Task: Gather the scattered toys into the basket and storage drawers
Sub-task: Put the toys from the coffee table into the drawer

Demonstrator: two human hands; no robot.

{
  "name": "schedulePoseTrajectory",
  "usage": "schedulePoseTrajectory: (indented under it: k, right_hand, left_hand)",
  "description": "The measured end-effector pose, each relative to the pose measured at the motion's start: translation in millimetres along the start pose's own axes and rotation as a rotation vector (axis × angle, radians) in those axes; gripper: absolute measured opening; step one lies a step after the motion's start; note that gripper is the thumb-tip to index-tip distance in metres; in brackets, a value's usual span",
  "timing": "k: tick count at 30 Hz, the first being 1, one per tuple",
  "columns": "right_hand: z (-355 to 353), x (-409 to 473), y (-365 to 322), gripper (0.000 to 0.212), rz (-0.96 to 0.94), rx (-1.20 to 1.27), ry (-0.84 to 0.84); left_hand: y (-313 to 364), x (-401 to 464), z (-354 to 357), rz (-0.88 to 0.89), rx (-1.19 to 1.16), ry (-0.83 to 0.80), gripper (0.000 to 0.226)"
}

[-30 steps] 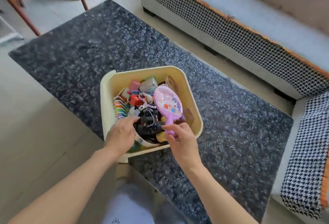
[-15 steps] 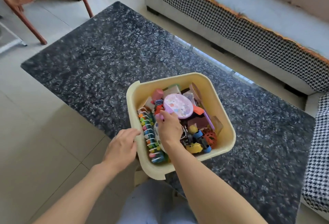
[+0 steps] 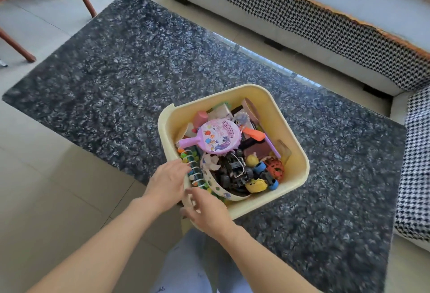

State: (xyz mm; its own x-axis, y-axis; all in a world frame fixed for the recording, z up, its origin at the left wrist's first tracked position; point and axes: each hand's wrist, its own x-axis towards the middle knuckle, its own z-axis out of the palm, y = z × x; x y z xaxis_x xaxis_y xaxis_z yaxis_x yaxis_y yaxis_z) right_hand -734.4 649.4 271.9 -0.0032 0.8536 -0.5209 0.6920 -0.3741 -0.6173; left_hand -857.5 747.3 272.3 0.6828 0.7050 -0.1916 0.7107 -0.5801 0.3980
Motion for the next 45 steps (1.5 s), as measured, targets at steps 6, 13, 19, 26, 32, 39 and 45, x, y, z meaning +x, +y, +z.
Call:
schedulePoseTrajectory:
  k: [6,13,19,26,32,39,45]
  right_hand:
    - [13,-38,40,0.073,0.004,-0.243,0.058]
    - [-19,-101,116,0.044,-0.037,-0.252,0.058]
    - [-47,-131,161,0.02,0.076,-0.341,0.173]
    - [-74,-151,166,0.023,0.236,0.083,0.155]
    - [-71,-142,156,0.025,0.343,0.108,0.193]
    - [-65,-133,149,0.026,0.395,0.098,0.256]
    - [-59,-124,137,0.033,0.373,0.132,0.745]
  left_hand:
    - [16,-23,9,0.091,0.179,-0.032,0.04]
    - [83,-60,42,0.091,0.132,-0.047,0.016]
    - [136,-70,72,0.084,0.068,-0.129,0.02]
    - [130,-66,76,0.096,0.258,-0.114,0.04]
    - [111,-48,59,0.028,0.395,-0.201,0.071]
    - [89,-18,30,-0.087,0.514,-0.389,0.063]
    - [83,-30,21,-0.298,-0.036,0.117,0.055]
